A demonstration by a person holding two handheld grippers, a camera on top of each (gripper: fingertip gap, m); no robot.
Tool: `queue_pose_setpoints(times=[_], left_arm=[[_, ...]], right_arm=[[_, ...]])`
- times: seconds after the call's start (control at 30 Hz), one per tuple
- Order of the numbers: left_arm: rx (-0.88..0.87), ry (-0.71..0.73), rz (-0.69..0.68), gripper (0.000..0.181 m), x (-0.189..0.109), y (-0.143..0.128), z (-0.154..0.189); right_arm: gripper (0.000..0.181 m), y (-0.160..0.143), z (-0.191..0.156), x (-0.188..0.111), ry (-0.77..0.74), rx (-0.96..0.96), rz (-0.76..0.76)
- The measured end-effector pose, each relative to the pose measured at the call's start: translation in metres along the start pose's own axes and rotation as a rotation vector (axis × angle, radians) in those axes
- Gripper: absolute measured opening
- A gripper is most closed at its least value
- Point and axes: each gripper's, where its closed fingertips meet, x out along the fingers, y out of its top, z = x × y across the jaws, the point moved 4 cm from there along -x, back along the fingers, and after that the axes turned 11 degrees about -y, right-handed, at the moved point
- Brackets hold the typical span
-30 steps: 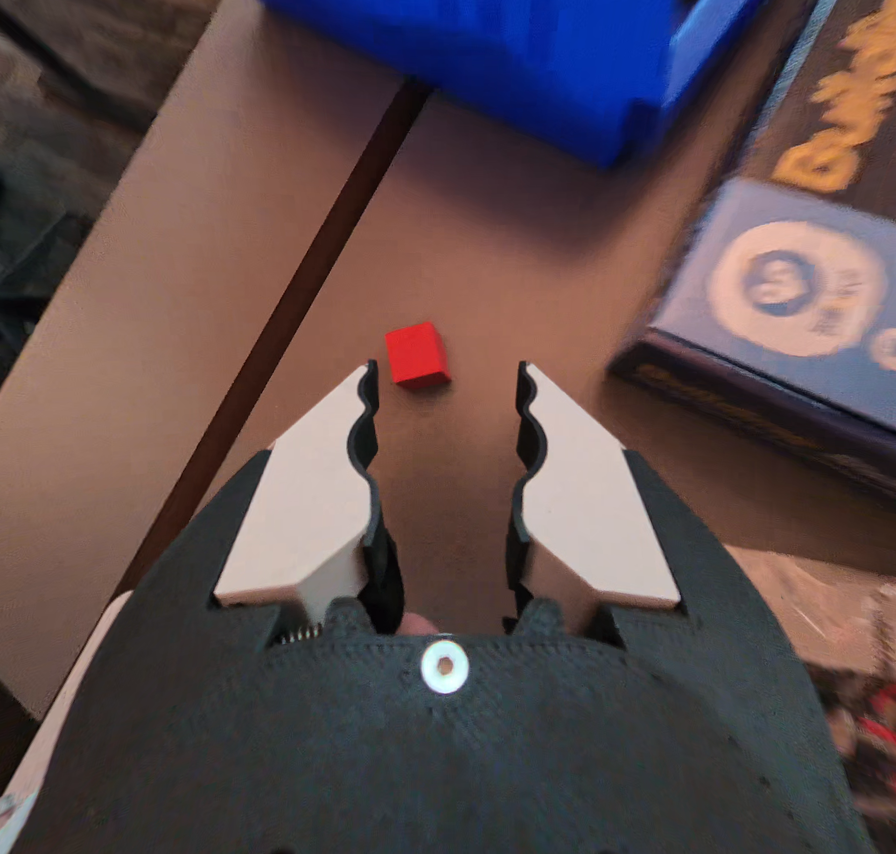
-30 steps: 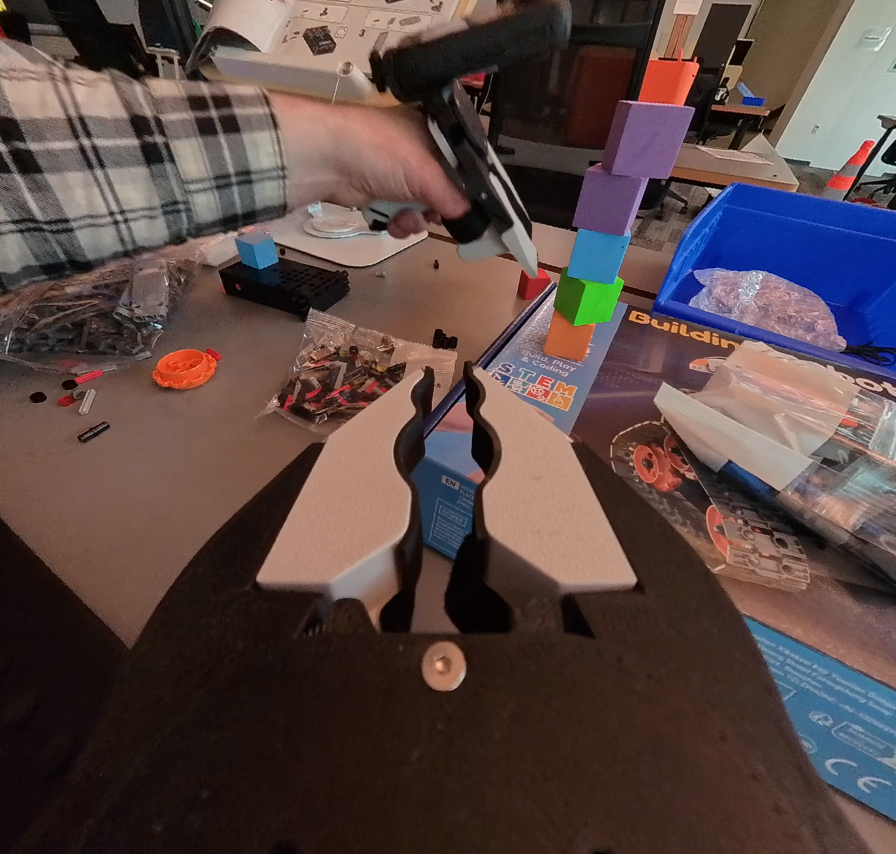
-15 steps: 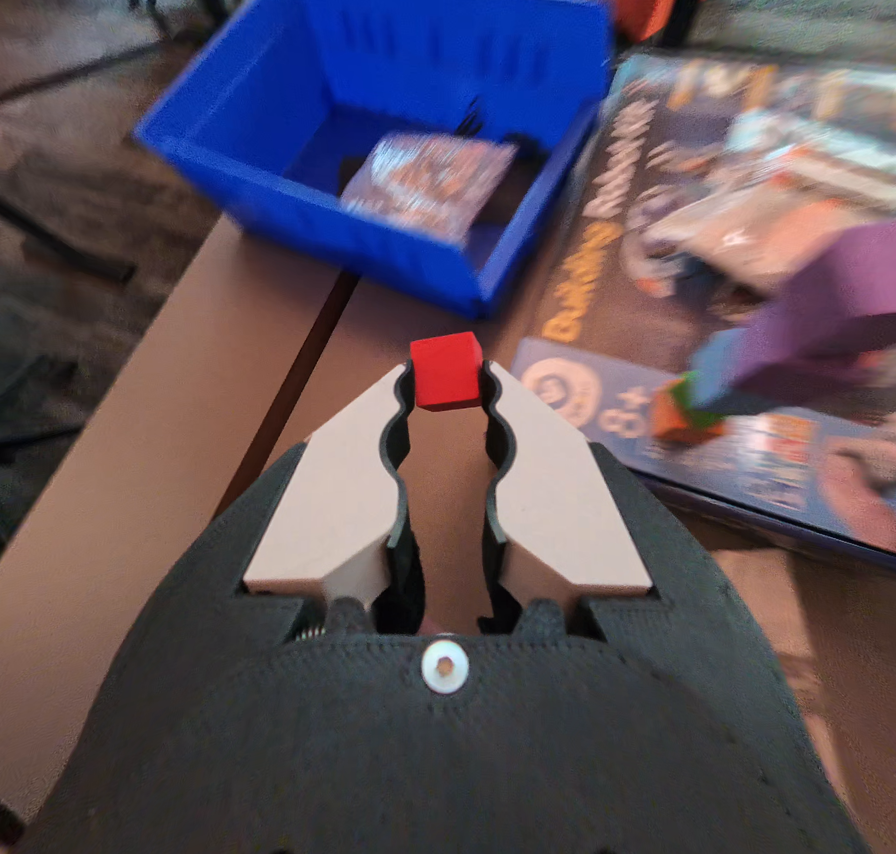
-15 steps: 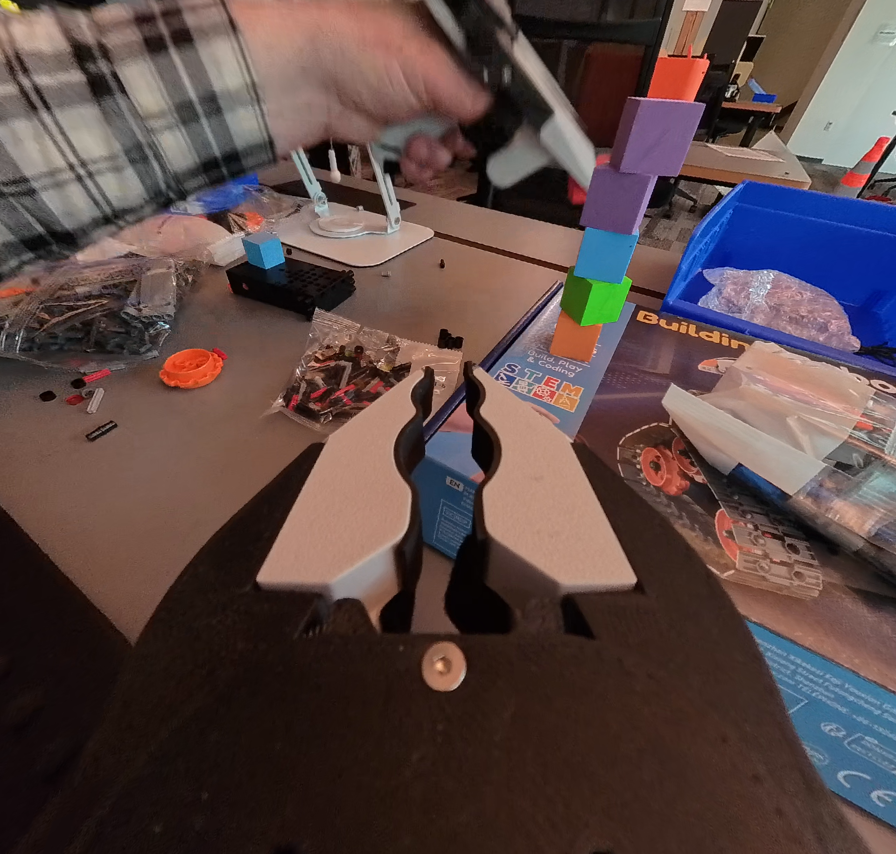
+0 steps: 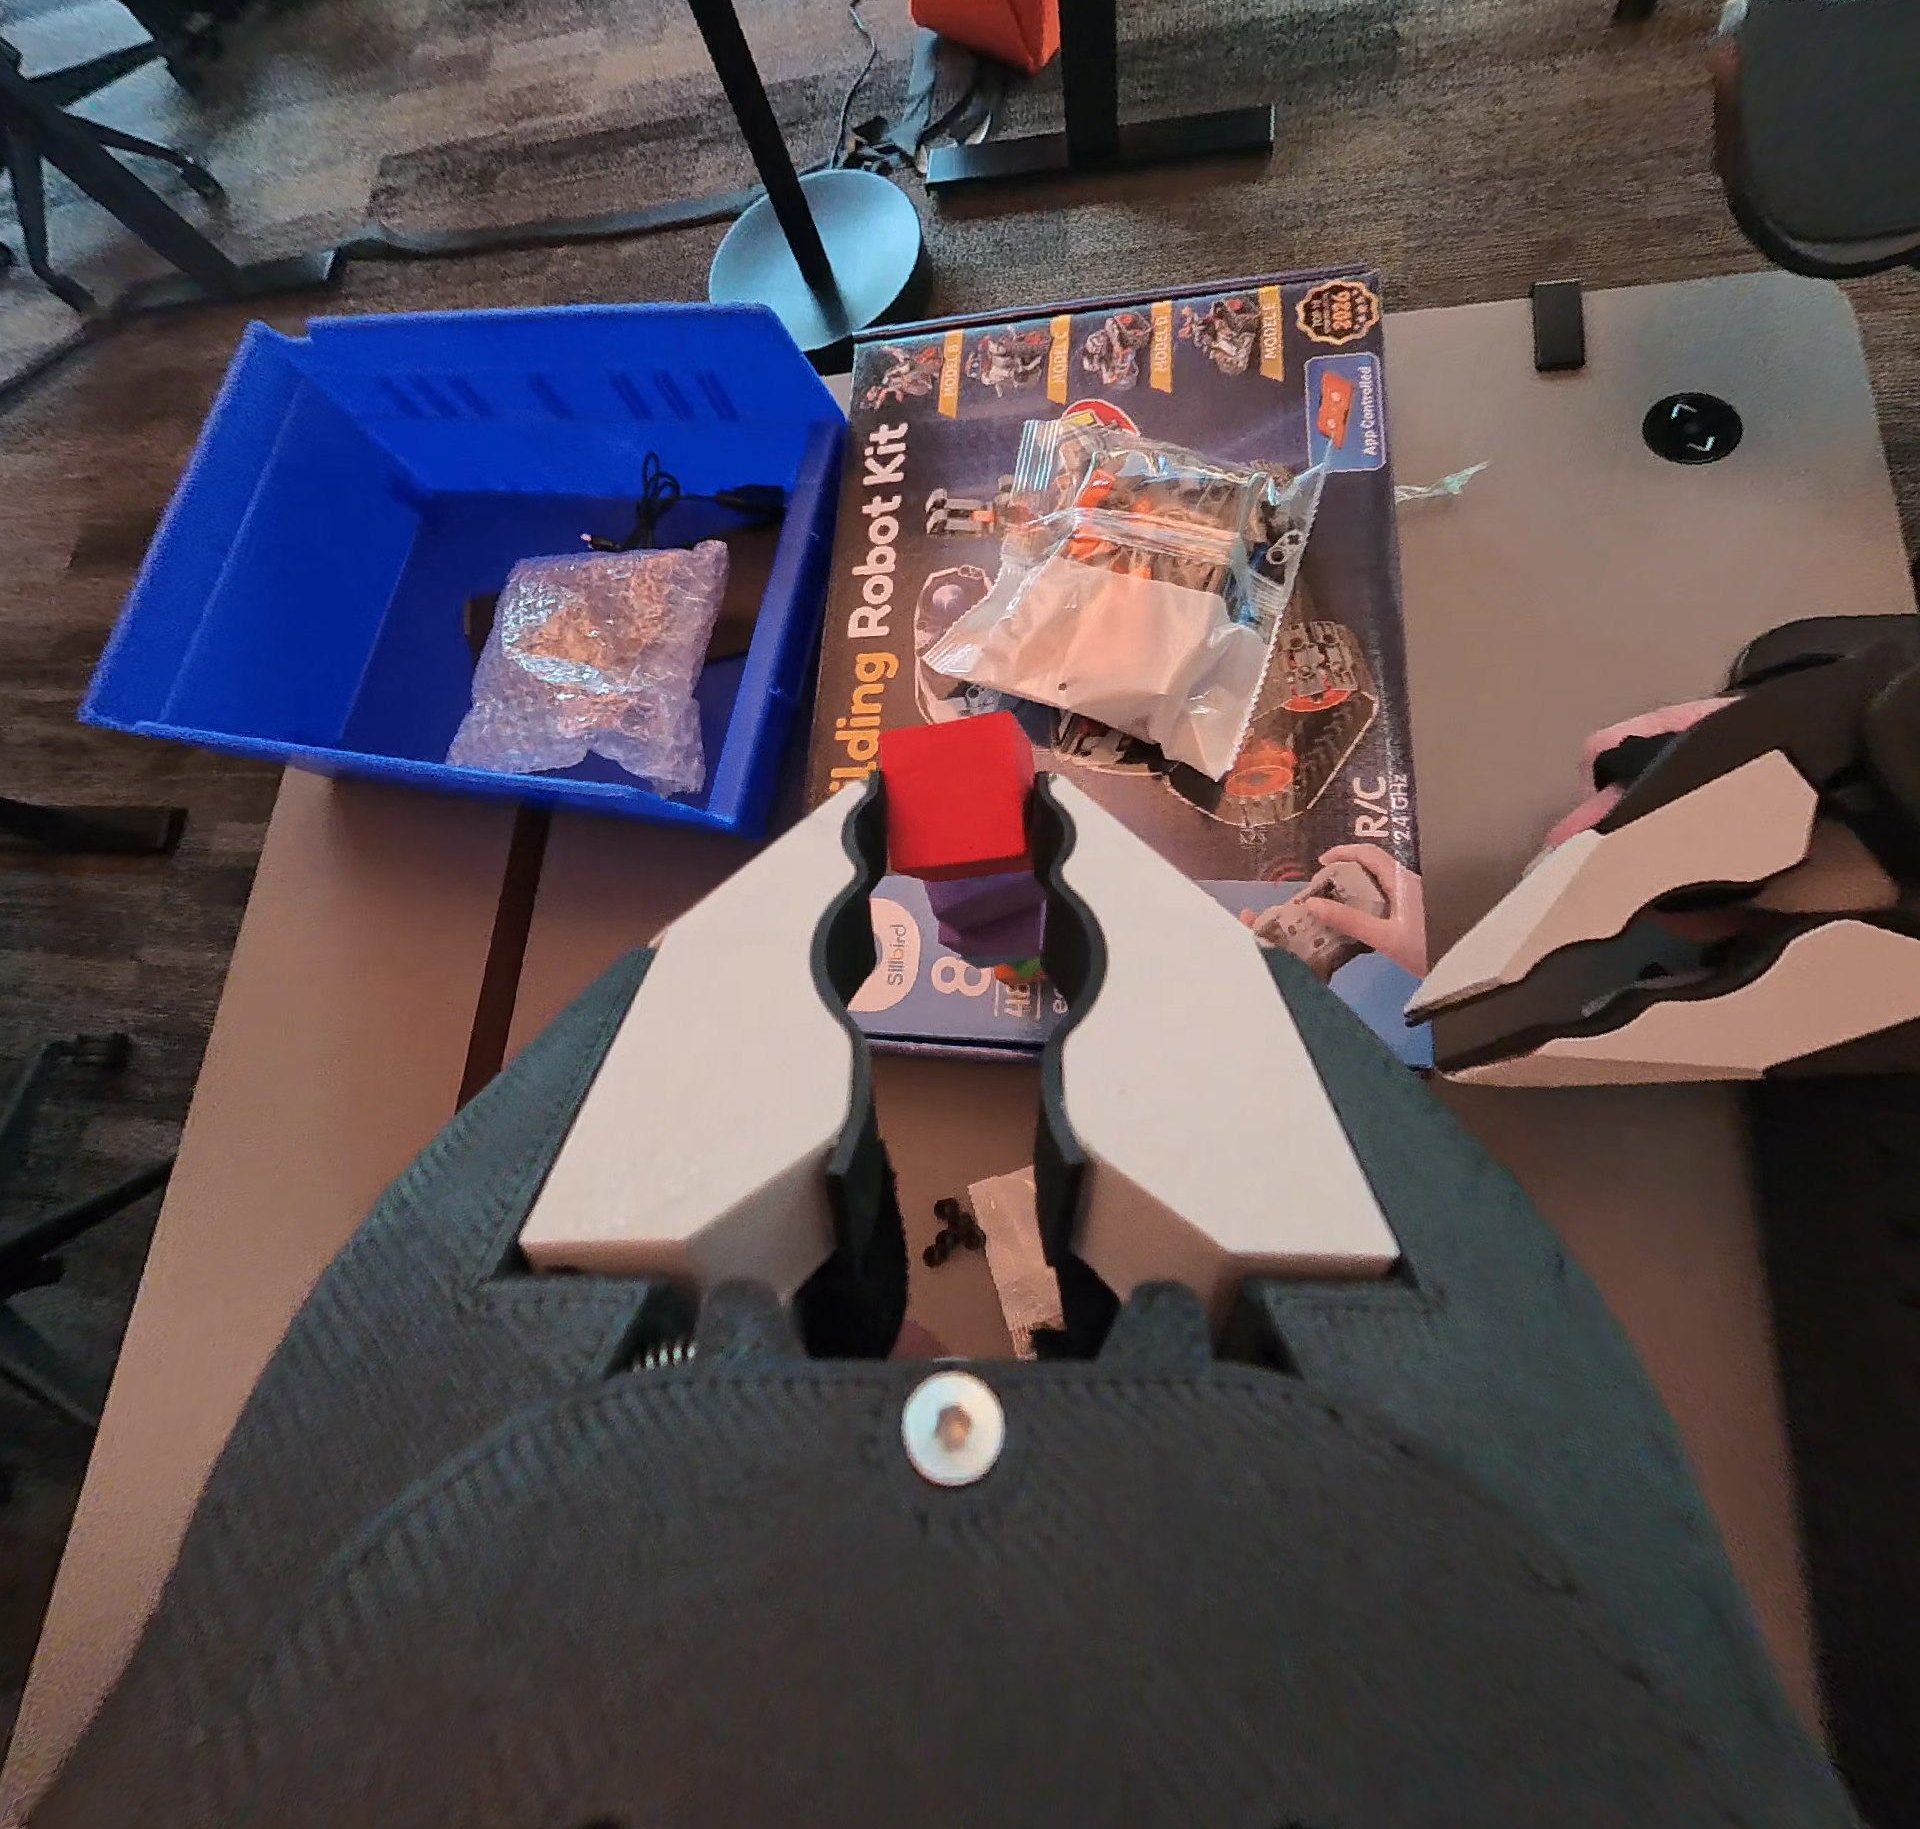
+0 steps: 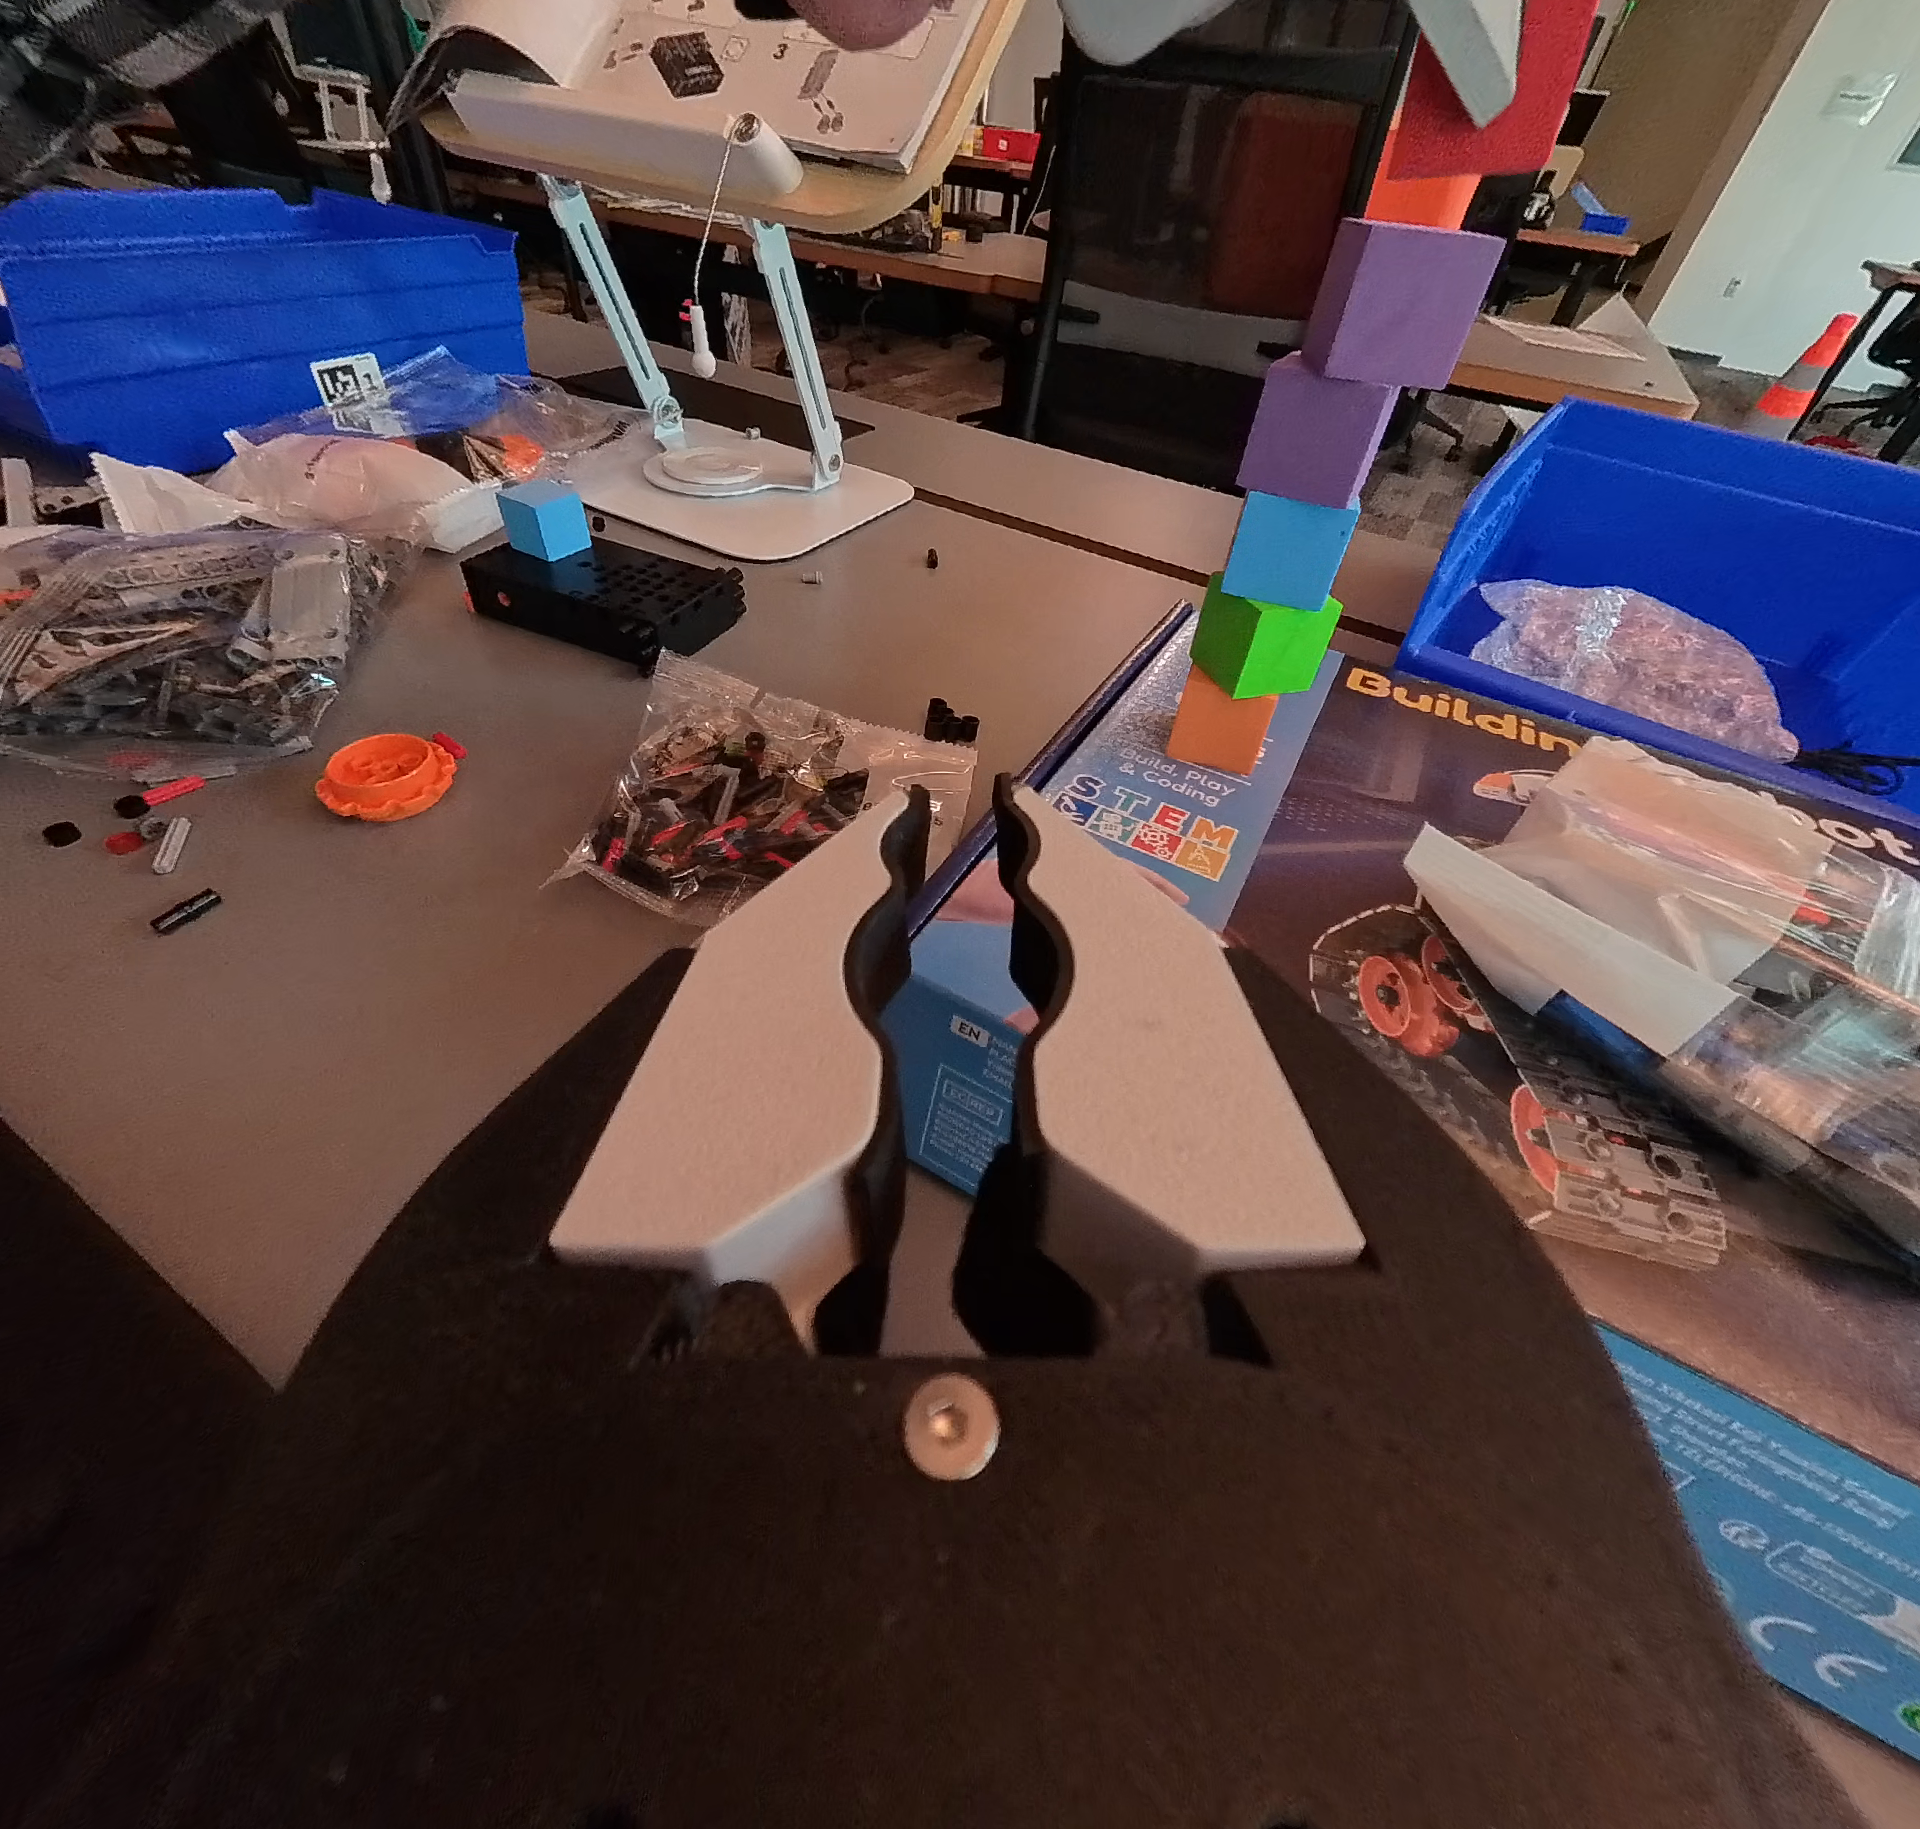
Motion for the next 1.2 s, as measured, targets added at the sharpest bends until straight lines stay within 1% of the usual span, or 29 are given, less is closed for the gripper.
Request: queue_pose_setpoints(times=[0.13,0.3,0.4,0.6,0.73,0.87,1.0,1.03,1.13,1.2], left_arm=[[-0.005,0.024,-0.022,0.031,0.006,-0.005,-0.001],[-0.011,0.037,-0.012,0.038,0.003,-0.008,0.001],[0.016,0.074,-0.012,0.027,0.002,-0.009,0.0],[0.014,0.084,0.01,0.027,-0.003,-0.008,-0.001],[0.006,0.069,-0.018,0.028,-0.001,-0.014,0.0],[-0.008,0.082,-0.018,0.043,0.0,-0.018,0.0],[-0.019,0.118,0.029,0.054,-0.014,-0.019,0.001],[-0.019,0.136,0.038,0.054,-0.02,-0.021,0.002],[-0.023,0.187,0.039,0.054,-0.035,-0.034,0.007],[-0.03,0.214,0.027,0.052,-0.044,-0.047,0.014]], right_arm=[[0.011,0.0,0.001,0.0,0.002,0.006,0.004],[0.011,0.0,0.003,0.0,0.01,0.015,0.011],[0.011,0.0,0.003,0.0,0.013,0.016,0.012],[0.011,-0.001,0.005,0.001,0.011,0.017,0.014],[0.011,-0.001,0.005,0.001,0.011,0.014,0.012],[0.011,-0.002,0.006,0.001,0.009,0.009,0.009],[0.012,-0.004,0.006,0.002,0.01,0.009,-0.001],[0.012,-0.005,0.006,0.002,0.011,0.009,-0.005],[0.012,-0.004,0.009,0.002,-0.005,0.013,-0.002],[0.012,-0.002,0.016,-0.001,-0.043,0.036,0.013]])
